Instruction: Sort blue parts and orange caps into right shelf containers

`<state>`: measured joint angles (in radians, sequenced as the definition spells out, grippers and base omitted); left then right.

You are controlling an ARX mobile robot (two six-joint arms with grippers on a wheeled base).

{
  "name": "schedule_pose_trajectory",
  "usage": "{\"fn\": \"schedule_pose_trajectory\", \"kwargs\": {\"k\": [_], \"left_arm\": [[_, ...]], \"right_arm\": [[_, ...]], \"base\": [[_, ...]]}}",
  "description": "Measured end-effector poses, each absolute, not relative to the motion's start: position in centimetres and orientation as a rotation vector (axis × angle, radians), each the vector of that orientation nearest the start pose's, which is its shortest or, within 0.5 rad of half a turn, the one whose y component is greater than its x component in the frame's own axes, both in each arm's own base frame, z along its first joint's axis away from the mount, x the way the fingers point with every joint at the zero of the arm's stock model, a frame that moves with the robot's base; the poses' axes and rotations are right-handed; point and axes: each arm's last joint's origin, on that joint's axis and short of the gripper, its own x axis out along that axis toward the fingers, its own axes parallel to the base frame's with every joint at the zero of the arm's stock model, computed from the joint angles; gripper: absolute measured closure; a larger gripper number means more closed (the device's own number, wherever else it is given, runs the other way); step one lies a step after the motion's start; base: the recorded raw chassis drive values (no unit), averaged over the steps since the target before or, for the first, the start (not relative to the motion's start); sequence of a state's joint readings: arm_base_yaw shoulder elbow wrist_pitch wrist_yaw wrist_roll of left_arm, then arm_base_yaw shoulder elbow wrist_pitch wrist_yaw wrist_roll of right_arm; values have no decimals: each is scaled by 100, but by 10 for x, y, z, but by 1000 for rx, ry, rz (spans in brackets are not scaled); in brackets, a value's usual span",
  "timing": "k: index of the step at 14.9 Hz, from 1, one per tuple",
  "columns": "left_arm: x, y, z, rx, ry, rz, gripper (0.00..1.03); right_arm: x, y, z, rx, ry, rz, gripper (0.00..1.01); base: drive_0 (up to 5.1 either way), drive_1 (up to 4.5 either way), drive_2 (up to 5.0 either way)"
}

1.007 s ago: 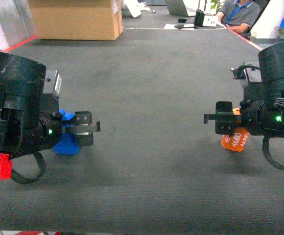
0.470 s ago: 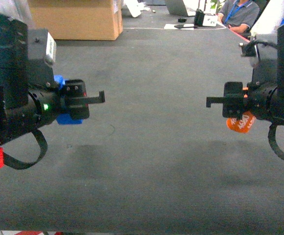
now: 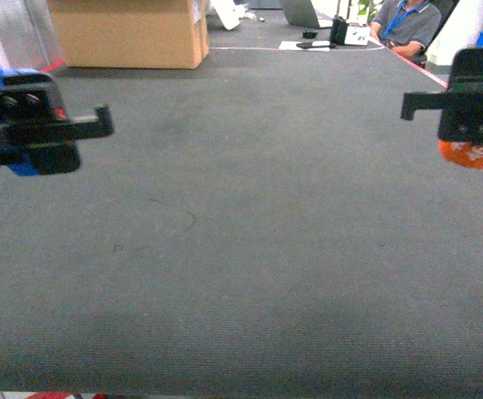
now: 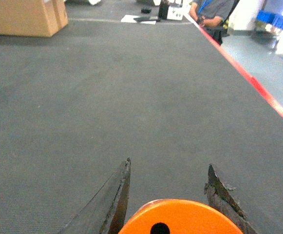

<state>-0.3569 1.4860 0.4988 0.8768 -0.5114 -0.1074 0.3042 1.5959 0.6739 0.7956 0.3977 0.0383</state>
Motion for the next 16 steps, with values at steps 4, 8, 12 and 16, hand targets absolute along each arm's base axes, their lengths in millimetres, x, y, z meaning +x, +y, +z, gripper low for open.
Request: {"fn": "schedule_pose_trajectory", "kwargs": {"k": [4,8,12,16], "left_arm": [[196,-69,208,-47,-38,252,58],[189,-58,198,-8,17,87,58],[162,-29,184,-12,14,-2,58],[144,-15,176,-13,14,0,58]], "right_arm": [[239,82,218,-24,-5,-175,59],[228,68,210,-21,6,-39,59],[188,33,189,-14,14,-4,59],[163,17,179,-10,16,-4,59]], "base": [[0,0,0],[0,0,0],[0,0,0],[0,0,0]]}}
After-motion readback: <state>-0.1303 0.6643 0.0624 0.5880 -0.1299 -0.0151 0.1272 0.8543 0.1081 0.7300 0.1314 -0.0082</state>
